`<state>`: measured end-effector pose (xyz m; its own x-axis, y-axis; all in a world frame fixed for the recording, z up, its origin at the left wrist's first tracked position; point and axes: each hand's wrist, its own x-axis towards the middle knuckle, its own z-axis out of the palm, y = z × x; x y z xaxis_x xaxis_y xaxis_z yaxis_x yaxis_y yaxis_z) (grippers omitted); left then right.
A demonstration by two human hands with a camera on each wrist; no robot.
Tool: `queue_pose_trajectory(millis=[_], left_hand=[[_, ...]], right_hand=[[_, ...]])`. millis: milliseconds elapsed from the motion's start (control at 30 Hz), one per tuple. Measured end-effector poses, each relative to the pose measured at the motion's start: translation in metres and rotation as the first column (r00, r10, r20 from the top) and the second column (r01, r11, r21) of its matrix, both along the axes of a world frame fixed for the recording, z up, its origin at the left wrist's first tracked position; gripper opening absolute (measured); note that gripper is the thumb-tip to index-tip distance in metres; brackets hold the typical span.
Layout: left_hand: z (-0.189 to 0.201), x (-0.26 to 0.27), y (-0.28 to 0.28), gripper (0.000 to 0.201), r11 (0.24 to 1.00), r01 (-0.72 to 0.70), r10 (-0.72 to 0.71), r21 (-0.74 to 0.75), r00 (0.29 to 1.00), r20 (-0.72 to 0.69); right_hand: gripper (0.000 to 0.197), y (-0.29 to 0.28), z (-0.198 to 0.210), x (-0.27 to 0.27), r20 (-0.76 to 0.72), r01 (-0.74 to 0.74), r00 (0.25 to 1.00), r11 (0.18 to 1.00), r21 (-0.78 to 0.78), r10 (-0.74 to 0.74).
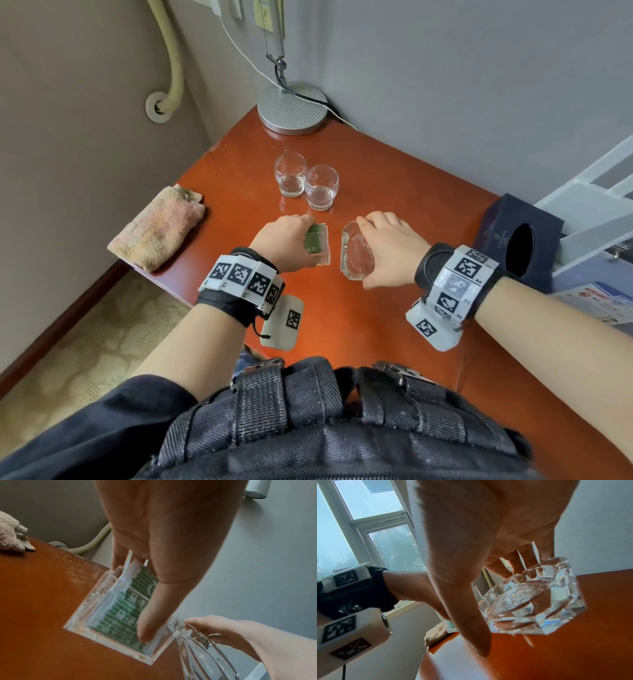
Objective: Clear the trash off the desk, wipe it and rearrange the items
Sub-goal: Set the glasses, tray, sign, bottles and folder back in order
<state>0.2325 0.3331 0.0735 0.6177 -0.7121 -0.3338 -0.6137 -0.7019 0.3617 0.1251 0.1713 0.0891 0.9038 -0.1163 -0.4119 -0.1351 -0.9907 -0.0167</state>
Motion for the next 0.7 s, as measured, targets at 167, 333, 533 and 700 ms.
queue_pose_trajectory(millis=[167, 333, 533, 700], left_hand=[[0.001, 0.037, 0.012, 0.055, 0.999, 0.035, -0.035, -0.013, 0.999, -0.006], [0.010, 0.090, 0.031, 0.057, 0.998, 0.068, -0.068, -0.006, 0.998, 0.008], [0.018, 0.150, 0.052, 0.053, 0.995, 0.100, -0.100, 0.000, 0.995, 0.026], [0.022, 0.190, 0.064, 0.053, 0.992, 0.126, -0.127, 0.016, 0.991, 0.032]], right_hand=[[0.117, 0.014, 0.001, 0.031, -0.004, 0.038, 0.999, 0.999, -0.010, -0.038], [0.115, 0.036, 0.006, 0.072, -0.005, 0.083, 0.997, 0.997, 0.001, -0.083], [0.117, 0.065, 0.009, 0.125, -0.002, 0.113, 0.994, 0.993, 0.029, -0.113], [0.119, 0.084, 0.012, 0.163, 0.003, 0.131, 0.991, 0.990, 0.058, -0.131]])
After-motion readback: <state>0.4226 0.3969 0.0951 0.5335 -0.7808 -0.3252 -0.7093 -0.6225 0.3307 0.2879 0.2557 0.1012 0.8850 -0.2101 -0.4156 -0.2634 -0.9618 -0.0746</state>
